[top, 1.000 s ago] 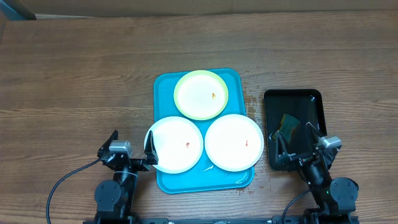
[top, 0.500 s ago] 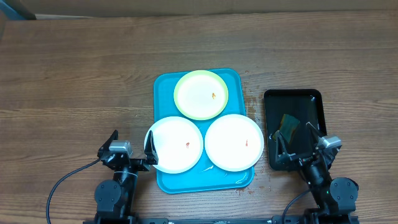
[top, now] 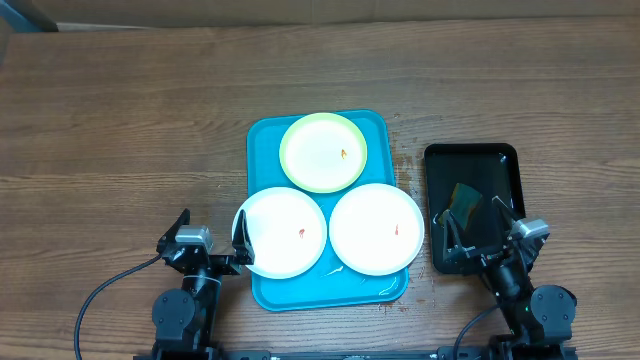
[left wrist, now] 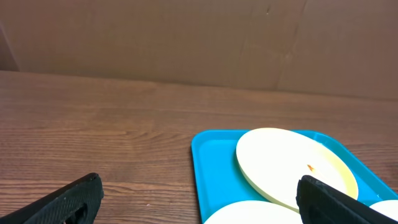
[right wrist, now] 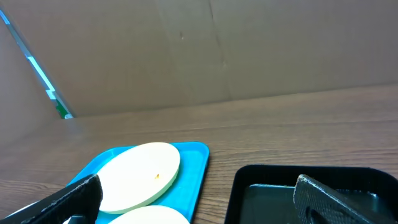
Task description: Clean dirty plates on tray and stack at the side
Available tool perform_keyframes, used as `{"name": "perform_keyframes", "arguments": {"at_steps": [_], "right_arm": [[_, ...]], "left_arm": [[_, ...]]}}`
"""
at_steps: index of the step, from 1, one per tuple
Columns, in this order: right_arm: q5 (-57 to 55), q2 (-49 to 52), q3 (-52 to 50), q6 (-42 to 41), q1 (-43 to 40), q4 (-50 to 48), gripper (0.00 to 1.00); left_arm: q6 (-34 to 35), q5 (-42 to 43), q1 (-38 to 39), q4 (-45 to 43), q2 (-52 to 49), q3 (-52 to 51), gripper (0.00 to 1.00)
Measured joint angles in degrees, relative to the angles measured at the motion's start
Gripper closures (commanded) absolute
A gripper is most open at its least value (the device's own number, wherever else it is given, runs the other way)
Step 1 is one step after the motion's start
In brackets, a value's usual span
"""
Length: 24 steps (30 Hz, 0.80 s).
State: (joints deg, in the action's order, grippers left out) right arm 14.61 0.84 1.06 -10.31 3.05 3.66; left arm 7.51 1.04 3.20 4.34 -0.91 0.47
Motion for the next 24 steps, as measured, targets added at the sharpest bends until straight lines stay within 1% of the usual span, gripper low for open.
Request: {"name": "perform_keyframes", "arguments": {"at_steps": [6, 11, 15, 24], "right_arm": [[0.00, 0.00, 0.00, 0.02, 0.00, 0.02, 0.00], [0.00, 0.00, 0.00, -0.02, 0.00, 0.00, 0.00], [-0.02, 0.00, 0.00, 0.02, 0.00, 0.00, 0.00], [-0.02, 0.00, 0.00, 0.02, 0.00, -0.04, 0.00]], "left_arm": [[-0.07, -0.04, 0.02, 0.00, 0.00, 0.00, 0.00], [-3.50, -0.87, 0.00, 0.02, 0.00, 0.00, 0.00], [-4.87, -0.90, 0.00, 0.04, 0.00, 0.00, 0.00], [-5.18, -0.42, 0.00, 0.00, 0.00, 0.00, 0.00]]}}
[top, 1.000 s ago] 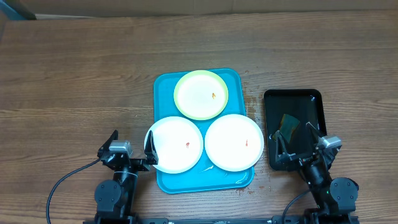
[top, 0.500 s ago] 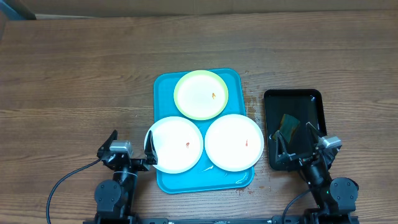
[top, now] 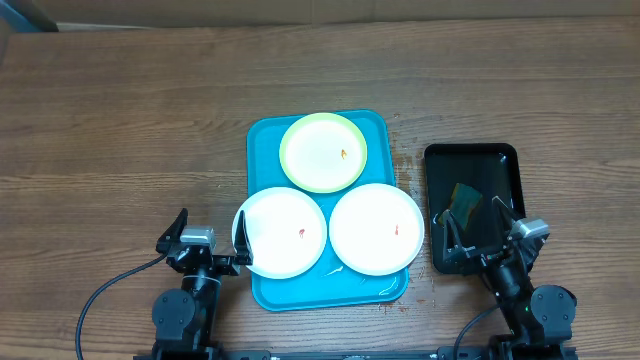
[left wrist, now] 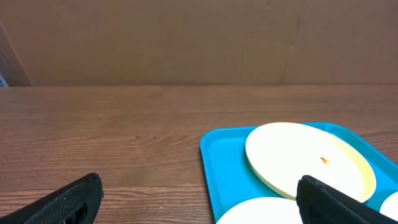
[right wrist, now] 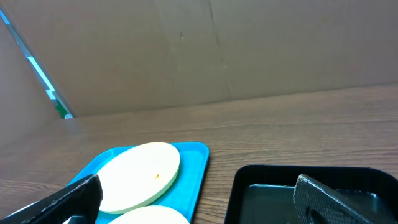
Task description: Clean dirty plates on tray and stack at the side
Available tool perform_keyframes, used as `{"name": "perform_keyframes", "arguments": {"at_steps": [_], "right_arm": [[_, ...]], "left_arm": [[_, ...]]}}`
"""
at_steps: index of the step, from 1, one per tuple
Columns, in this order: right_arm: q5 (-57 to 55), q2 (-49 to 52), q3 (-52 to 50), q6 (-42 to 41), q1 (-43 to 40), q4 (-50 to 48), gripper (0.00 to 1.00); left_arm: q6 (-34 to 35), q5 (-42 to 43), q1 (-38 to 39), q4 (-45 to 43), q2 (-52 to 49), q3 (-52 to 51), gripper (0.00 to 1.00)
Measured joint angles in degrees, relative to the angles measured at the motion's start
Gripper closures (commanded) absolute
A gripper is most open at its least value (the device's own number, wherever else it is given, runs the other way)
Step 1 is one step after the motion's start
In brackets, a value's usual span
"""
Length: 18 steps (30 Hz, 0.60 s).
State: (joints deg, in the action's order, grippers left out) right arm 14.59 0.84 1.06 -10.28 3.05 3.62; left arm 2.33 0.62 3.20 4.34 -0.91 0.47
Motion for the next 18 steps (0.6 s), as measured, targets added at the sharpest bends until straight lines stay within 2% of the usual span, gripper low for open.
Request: {"name": "perform_keyframes", "arguments": {"at_steps": [10, 18], "right_arm": [[0.00, 0.00, 0.00, -0.02, 0.00, 0.07, 0.00], [0.02, 0.00, 0.00, 0.00, 0.00, 0.04, 0.00]], "left_arm": [[2.19, 0.22, 0.00, 0.00, 0.00, 0.00, 0.00], [15.76, 0.28, 0.00, 0.00, 0.00, 0.00, 0.00]]}}
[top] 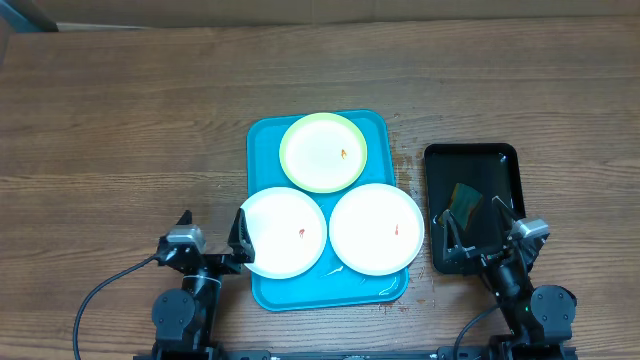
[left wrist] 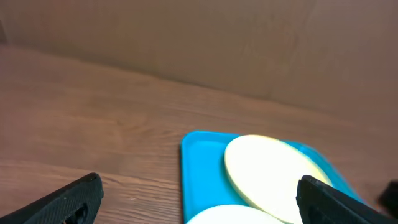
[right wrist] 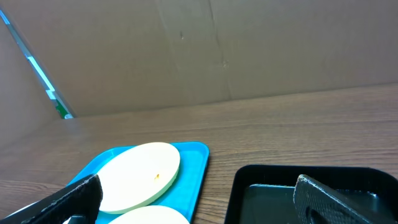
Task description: Clean dirty plates on tray and stack at the side
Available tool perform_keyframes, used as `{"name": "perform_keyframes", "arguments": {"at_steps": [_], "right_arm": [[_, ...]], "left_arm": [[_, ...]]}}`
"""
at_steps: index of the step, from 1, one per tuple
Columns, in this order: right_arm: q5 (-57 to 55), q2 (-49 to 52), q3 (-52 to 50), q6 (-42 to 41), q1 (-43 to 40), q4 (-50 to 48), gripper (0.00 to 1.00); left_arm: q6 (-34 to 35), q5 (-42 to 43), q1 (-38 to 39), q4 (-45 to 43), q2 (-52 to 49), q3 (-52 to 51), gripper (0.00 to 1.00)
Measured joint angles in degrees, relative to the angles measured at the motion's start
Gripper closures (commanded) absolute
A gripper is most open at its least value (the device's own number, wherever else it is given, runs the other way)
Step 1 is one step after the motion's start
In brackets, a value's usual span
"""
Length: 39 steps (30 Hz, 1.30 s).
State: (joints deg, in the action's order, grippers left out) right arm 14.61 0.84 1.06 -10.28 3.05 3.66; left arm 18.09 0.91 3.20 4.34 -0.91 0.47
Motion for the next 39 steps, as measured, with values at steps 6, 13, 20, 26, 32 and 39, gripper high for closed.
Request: {"name": "perform_keyframes", "arguments": {"at_steps": [6, 13, 20, 26, 32, 39], "right_arm": [[0.02, 0.00, 0.00, -0.02, 0.00, 0.00, 0.00], [0.04, 0.00, 0.00, -0.02, -0.02, 0.00, 0.00], [3.19, 0.00, 0.00, -0.02, 0.00, 0.02, 0.00], [6.82, 0.00, 0.00, -0.46, 0.00, -0.04, 0.00], [8.96, 0.00, 0.07, -4.11, 0.00, 0.00, 0.00], [10.91, 2.86, 8.96, -5.77, 0.00, 3.48, 0.00]], "left_arm": [[7.50, 0.13, 0.00, 0.00, 0.00, 0.00, 0.00], [10.34, 0.55, 0.00, -0.02, 0.00, 0.00, 0.00], [10.95, 1.68, 0.00, -0.09, 0.00, 0.00, 0.00], [10.97, 3.63, 0.00, -0.44, 0.00, 0.00, 0.00], [10.99, 9.62, 0.00, -0.57, 0.00, 0.33, 0.00], [10.67, 17.22, 0.02, 5.22, -1.62, 10.36, 0.00]]}}
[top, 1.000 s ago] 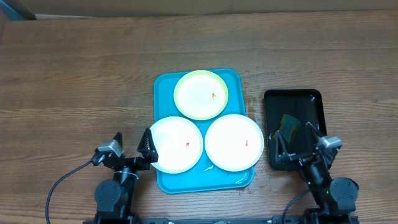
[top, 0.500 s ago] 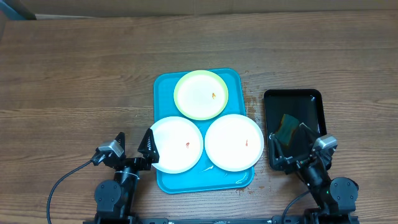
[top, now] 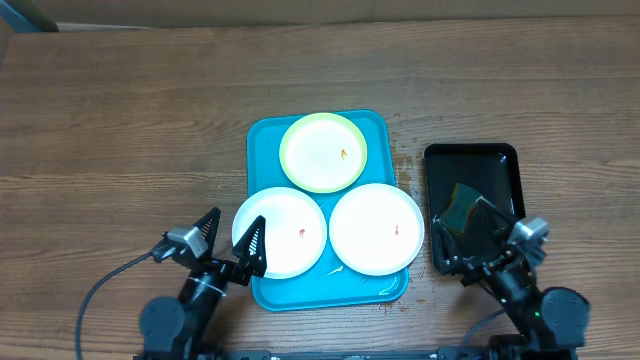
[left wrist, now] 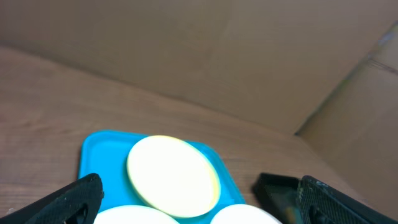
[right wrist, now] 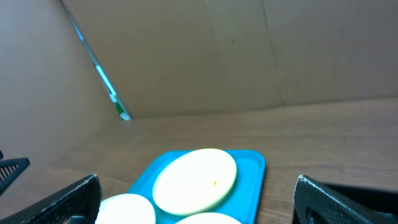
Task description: Clean dirty plates on tray and stack at the side
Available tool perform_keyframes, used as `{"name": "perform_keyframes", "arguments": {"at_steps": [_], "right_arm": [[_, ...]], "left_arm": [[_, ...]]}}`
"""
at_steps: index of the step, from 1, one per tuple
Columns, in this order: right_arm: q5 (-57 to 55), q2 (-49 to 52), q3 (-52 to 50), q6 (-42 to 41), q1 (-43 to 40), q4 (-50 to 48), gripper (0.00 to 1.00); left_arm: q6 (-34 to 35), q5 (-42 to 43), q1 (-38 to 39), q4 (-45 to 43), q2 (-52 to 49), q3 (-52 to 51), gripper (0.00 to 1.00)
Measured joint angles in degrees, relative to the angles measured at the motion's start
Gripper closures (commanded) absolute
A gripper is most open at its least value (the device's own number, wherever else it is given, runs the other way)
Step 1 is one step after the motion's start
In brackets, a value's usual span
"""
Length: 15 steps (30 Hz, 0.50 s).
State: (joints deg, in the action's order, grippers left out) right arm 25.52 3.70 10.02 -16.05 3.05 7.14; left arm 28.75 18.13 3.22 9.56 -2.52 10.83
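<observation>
A blue tray (top: pixel 262 135) holds three dirty plates: a green-rimmed one (top: pixel 323 151) at the back, a white one (top: pixel 283 233) front left and a white one (top: pixel 376 228) front right, each with a small red-orange speck. My left gripper (top: pixel 235 236) stands open at the tray's front-left corner, its tips over the left white plate's edge. In the left wrist view the green-rimmed plate (left wrist: pixel 173 185) lies ahead between the fingers (left wrist: pixel 68 200). My right gripper (top: pixel 468 238) hangs open over the near end of the black tray (top: pixel 505 160), with the green-rimmed plate (right wrist: pixel 194 180) far ahead of it.
The black tray to the right of the blue tray holds a green and yellow sponge (top: pixel 462 200), partly under my right fingers. Small stains mark the wood by the blue tray's right edge (top: pixel 402 160). A cardboard wall (right wrist: pixel 199 56) closes off the far side of the table.
My left gripper has turned to the right and risen; its view now takes in the black tray. My right gripper has lifted and turned left; the black tray has dropped nearly out of its view.
Both grippers rested open at the table's near edge, left by the blue tray, right at the black tray. The left one shifted its aim a little at each moment while the right stayed still. Now both are raised and turned. The plates have not moved.
</observation>
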Motion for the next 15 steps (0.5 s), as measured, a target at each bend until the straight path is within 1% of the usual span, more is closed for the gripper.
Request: {"name": "perform_keyframes", "arguments": {"at_steps": [2, 5, 7, 9, 12, 15], "right_arm": [[0.15, 3.34, 5.53, -0.22, 0.00, 3.87, 0.00], [0.15, 11.39, 15.80, -0.17, 0.00, 11.13, 0.00], [0.00, 18.23, 23.82, -0.04, 0.00, 18.49, 0.00], [-0.04, 25.57, 31.80, -0.17, 0.00, 24.76, 0.00], [-0.11, 37.35, 45.09, 0.15, 0.00, 36.54, 0.00], [-0.22, 48.09, 56.65, 1.79, 0.00, 45.62, 0.00]], "left_arm": [[-0.28, 0.76, -0.02, 2.93, -2.23, 4.44, 0.00], [-0.46, 1.44, -0.02, 8.37, -7.56, 11.56, 0.00], [-0.44, 1.64, -0.02, 12.31, -12.31, 16.35, 0.00], [-0.46, 1.88, -0.02, 16.79, -17.97, 21.59, 0.00], [-0.79, 2.27, -0.02, 25.79, -27.82, 30.88, 0.00], [-3.13, 3.78, 0.00, 34.82, -37.48, 40.19, 0.00]]}}
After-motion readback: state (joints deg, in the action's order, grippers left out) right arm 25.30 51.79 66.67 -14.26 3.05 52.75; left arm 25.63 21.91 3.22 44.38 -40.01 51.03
